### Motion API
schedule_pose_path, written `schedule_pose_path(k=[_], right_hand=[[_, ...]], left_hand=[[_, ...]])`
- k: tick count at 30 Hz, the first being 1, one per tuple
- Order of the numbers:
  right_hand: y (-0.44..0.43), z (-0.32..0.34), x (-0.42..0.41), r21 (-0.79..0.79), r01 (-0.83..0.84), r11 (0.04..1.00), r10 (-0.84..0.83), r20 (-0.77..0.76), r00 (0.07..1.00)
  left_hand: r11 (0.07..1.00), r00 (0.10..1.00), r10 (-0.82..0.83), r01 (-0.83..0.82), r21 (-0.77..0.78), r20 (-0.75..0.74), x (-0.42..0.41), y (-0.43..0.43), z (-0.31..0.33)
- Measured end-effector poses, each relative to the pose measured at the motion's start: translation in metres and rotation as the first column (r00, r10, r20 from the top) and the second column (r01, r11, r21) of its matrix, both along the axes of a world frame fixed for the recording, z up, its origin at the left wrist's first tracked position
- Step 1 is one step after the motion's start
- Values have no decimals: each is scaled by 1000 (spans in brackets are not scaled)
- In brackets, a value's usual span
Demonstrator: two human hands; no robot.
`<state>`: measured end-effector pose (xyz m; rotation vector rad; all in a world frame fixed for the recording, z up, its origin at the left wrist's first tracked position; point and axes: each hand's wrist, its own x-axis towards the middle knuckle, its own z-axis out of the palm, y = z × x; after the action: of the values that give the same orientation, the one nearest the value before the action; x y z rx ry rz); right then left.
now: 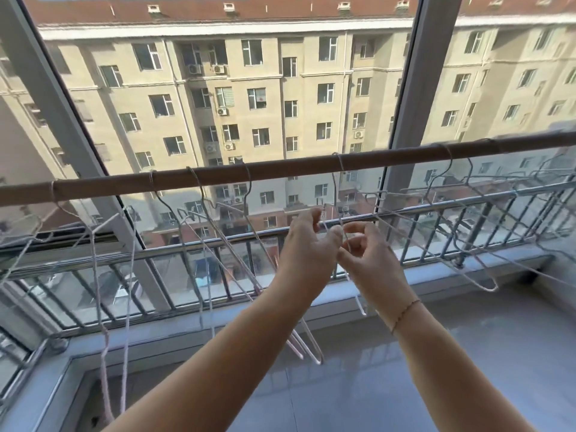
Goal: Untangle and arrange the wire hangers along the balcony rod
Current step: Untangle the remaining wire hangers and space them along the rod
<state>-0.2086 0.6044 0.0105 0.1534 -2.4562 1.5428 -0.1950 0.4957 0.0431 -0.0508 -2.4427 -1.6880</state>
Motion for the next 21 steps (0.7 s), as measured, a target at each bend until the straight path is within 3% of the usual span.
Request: schedule_pose_path(k=[5, 10, 16, 21], right_hand=[[7, -2, -13, -233, -96, 968, 108, 39, 993], [18, 7, -30, -420, -208, 883, 221, -19, 975], [38, 19, -47, -404, -293, 866, 301, -46, 953], [59, -8, -46, -374, -309, 874, 351, 47, 935]], left_hand=[[990, 979, 73, -94, 101, 190, -22, 22, -2], [913, 979, 127, -178, 368, 158, -41, 40, 10], [876, 952, 252, -300, 378, 173, -64, 54, 17], [857, 918, 288, -374, 354, 273, -63, 69, -11]])
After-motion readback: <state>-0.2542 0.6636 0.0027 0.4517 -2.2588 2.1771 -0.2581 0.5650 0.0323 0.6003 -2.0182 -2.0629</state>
